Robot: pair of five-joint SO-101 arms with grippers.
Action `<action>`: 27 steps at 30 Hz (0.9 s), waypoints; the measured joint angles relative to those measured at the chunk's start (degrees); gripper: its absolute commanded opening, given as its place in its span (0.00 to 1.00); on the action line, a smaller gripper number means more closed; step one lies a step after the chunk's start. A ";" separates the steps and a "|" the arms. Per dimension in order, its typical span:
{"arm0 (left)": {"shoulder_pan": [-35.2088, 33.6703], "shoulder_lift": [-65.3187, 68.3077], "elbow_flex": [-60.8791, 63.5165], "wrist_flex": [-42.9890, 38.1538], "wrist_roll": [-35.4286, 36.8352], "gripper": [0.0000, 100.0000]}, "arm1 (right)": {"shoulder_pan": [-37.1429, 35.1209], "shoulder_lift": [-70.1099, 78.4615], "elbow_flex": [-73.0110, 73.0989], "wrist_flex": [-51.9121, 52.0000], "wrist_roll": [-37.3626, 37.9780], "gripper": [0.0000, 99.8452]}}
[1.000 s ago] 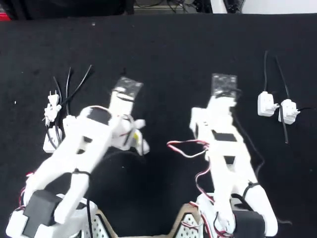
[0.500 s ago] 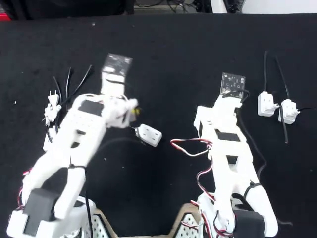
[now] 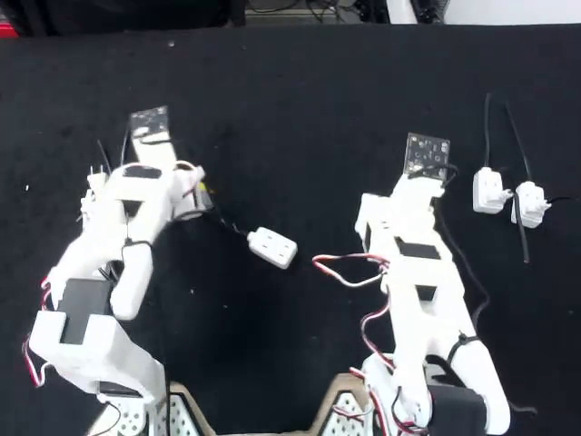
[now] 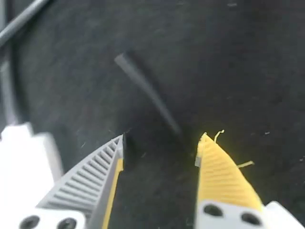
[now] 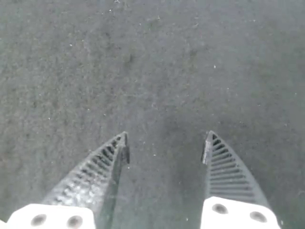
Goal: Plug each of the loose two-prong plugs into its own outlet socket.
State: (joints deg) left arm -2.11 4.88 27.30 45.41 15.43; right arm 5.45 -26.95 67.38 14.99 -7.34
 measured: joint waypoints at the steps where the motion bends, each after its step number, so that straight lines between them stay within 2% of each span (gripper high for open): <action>1: -0.53 0.00 -0.79 2.81 0.88 0.24 | 0.00 0.00 0.00 0.00 0.00 0.24; 5: -1.32 0.00 -1.67 12.13 1.93 0.24 | 0.00 0.00 0.00 0.00 0.00 0.24; 11: -1.32 0.09 -3.16 18.11 1.93 0.24 | 0.00 0.00 0.00 0.00 0.00 0.24; 15: -1.32 0.00 -8.70 16.44 2.81 0.25 | 0.00 0.00 0.00 0.00 0.00 0.24; 20: -1.41 4.57 -11.43 9.05 9.67 0.24 | 0.00 0.00 0.00 0.00 0.00 0.24; 24: -1.41 10.37 -13.98 8.79 13.36 0.24 | 0.00 0.00 0.00 0.00 0.00 0.24; 27: -1.41 12.13 -15.74 11.69 15.21 0.25 | 0.00 0.00 0.00 0.00 0.00 0.24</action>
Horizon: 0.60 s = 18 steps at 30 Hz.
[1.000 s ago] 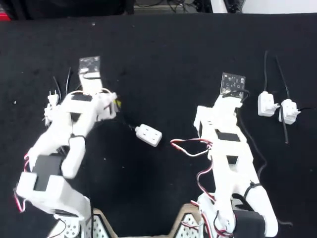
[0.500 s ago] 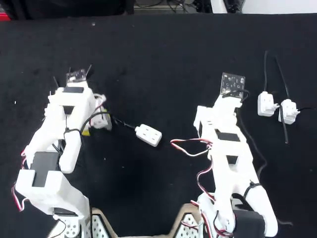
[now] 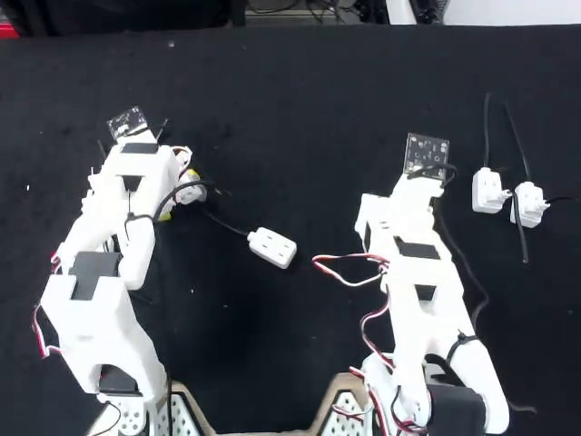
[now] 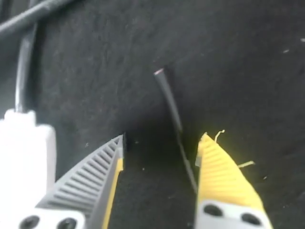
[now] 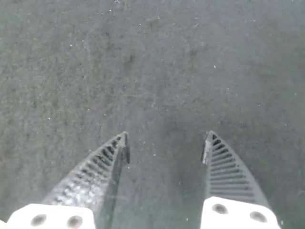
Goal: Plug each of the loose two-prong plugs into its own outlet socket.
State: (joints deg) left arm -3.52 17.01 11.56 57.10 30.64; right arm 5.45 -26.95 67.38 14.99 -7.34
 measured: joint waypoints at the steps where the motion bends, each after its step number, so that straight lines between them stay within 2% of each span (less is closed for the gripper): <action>1: -0.09 0.35 -0.53 1.49 0.53 0.25 | 0.00 0.00 0.00 0.00 0.00 0.24; 5: -1.23 0.53 -1.23 6.51 -0.26 0.24 | 0.00 0.00 0.00 0.00 0.00 0.24; 13: -5.89 0.53 -1.58 20.75 -13.27 0.24 | 0.00 0.00 0.00 0.00 0.00 0.24; 18: -7.74 0.53 -1.58 24.88 -21.01 0.24 | 0.00 0.00 0.00 0.00 0.00 0.24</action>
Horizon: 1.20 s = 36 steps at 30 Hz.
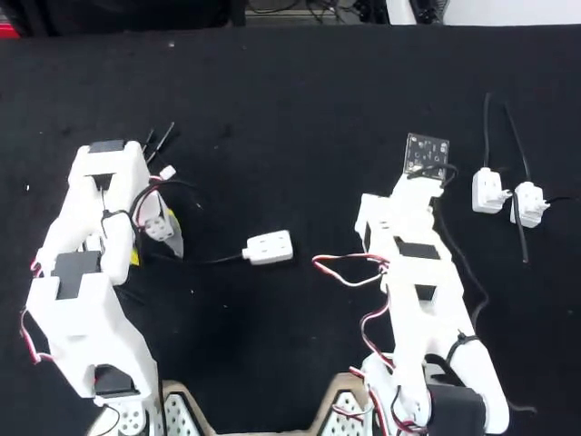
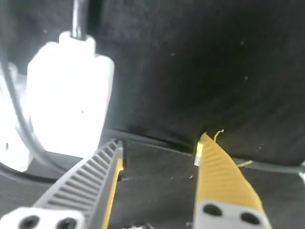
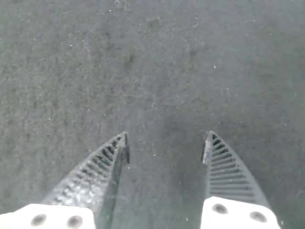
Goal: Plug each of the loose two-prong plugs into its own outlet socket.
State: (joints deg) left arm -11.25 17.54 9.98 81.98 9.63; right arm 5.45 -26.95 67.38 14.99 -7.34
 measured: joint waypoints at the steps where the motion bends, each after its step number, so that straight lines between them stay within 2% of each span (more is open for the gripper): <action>1: -0.26 0.00 0.00 0.18 -1.32 0.24 | 0.00 0.00 0.00 0.00 0.00 0.24; 5: -0.97 -3.69 0.09 0.44 -5.01 0.24 | 0.00 0.00 0.00 0.00 0.00 0.24; 9: -1.49 -13.19 -0.62 3.43 -9.67 0.25 | 0.00 0.00 0.00 0.00 0.00 0.24; 13: -2.55 -21.98 -2.81 4.48 -18.99 0.24 | 0.00 0.00 0.00 0.00 0.00 0.24; 17: -7.74 -23.38 -5.27 1.76 -31.12 0.25 | 0.00 0.00 0.00 0.00 0.00 0.24; 21: -13.36 -18.46 -8.62 0.26 -43.60 0.25 | 0.00 0.00 0.00 0.00 0.00 0.24; 26: -15.74 -8.97 -17.23 3.43 -56.00 0.24 | 0.00 0.00 0.00 0.00 0.00 0.24; 36: -15.74 9.85 -36.75 7.03 -58.90 0.25 | 0.00 0.00 0.00 0.00 0.00 0.24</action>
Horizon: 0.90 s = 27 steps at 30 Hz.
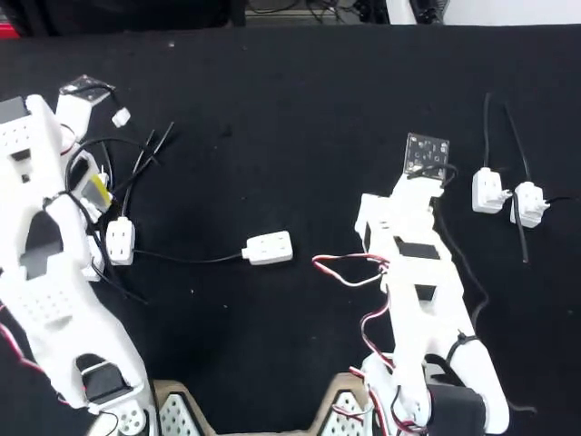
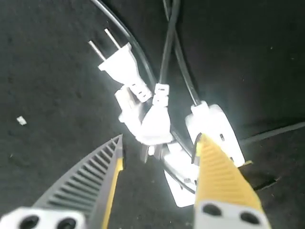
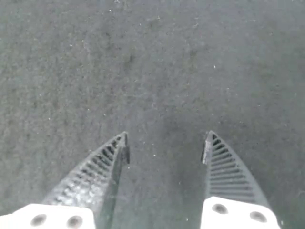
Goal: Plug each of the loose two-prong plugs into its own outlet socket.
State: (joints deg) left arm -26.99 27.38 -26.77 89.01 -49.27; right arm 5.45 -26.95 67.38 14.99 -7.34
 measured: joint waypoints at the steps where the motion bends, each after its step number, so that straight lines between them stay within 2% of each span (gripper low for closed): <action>1: 0.00 1.76 -1.05 0.70 0.00 0.25 | 0.00 0.00 0.00 0.00 0.00 0.24; 12: 0.00 16.35 -16.62 8.97 -0.53 0.24 | 0.00 0.00 0.00 0.00 0.00 0.24; 14: 0.00 17.49 -18.20 10.11 -0.53 0.21 | 0.00 0.00 0.00 0.00 0.00 0.24; 18: 0.00 18.11 -19.08 11.08 -0.53 0.02 | 0.00 0.00 0.00 0.00 0.00 0.24; 20: 0.00 18.29 -19.08 11.16 -0.53 0.05 | 0.00 0.00 0.00 0.00 0.00 0.24; 27: 0.00 18.29 -19.08 11.25 2.29 0.03 | 0.00 0.00 0.00 0.00 0.00 0.24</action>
State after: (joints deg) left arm -26.99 45.67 -45.85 100.26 -46.99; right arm 5.45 -26.95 67.38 14.99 -7.34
